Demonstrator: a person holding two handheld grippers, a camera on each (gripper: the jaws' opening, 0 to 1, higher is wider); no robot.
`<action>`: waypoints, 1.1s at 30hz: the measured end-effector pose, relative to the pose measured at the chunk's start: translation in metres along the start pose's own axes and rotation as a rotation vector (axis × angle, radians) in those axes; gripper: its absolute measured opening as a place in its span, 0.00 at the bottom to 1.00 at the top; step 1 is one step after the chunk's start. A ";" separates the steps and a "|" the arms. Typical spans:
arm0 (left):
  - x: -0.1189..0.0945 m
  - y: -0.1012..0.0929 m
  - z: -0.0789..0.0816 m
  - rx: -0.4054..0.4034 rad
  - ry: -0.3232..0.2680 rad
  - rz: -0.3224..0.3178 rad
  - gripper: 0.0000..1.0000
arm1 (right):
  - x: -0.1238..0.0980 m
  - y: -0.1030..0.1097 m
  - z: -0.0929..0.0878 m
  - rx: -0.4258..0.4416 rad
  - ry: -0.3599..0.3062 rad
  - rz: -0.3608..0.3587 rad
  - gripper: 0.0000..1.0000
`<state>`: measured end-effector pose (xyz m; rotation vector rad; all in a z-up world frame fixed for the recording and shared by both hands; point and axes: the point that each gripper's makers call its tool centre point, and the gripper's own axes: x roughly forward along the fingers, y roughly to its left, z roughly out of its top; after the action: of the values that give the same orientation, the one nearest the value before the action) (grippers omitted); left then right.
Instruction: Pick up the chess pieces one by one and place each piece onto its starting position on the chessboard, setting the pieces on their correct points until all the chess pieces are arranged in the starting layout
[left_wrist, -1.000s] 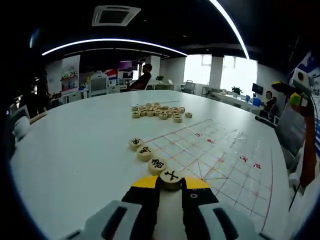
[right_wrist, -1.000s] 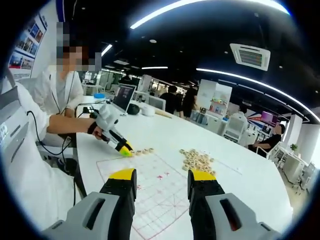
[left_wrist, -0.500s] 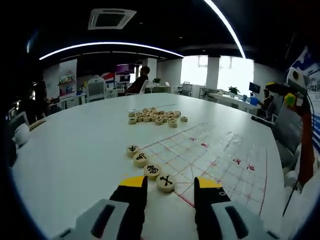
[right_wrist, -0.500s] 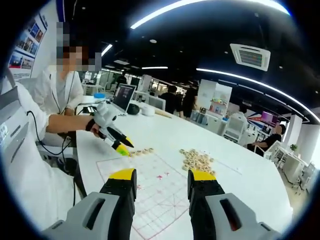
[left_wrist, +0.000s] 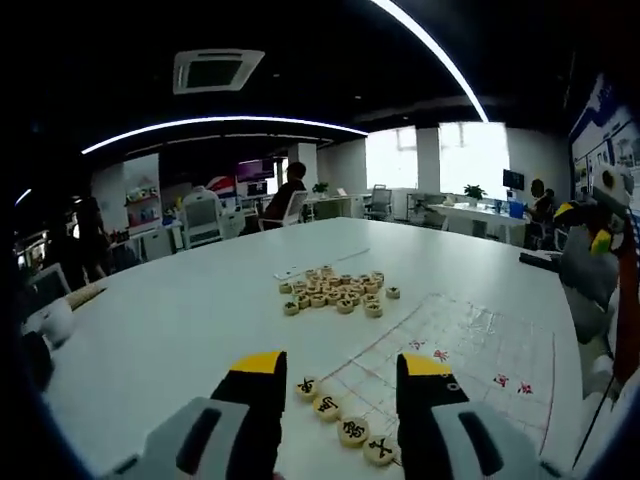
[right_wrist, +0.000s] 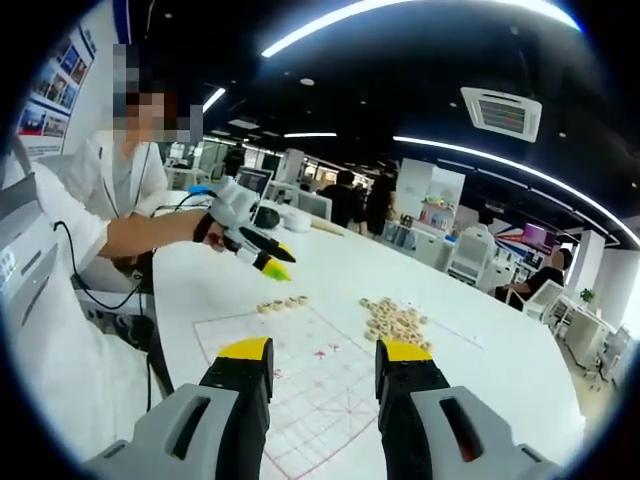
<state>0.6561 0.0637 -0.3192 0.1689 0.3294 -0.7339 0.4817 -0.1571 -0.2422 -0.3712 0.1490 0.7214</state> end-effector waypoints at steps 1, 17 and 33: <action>0.006 0.002 0.001 0.010 0.006 0.003 0.45 | 0.000 0.000 0.000 0.000 0.000 0.000 0.42; 0.119 0.041 0.003 -0.044 0.033 0.028 0.41 | 0.004 0.001 -0.002 -0.001 0.005 0.011 0.42; 0.188 0.068 -0.018 -0.064 0.094 0.097 0.38 | 0.002 0.001 0.000 -0.006 -0.001 0.010 0.42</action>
<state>0.8283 0.0001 -0.4003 0.1584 0.4308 -0.6198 0.4823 -0.1559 -0.2433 -0.3764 0.1479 0.7321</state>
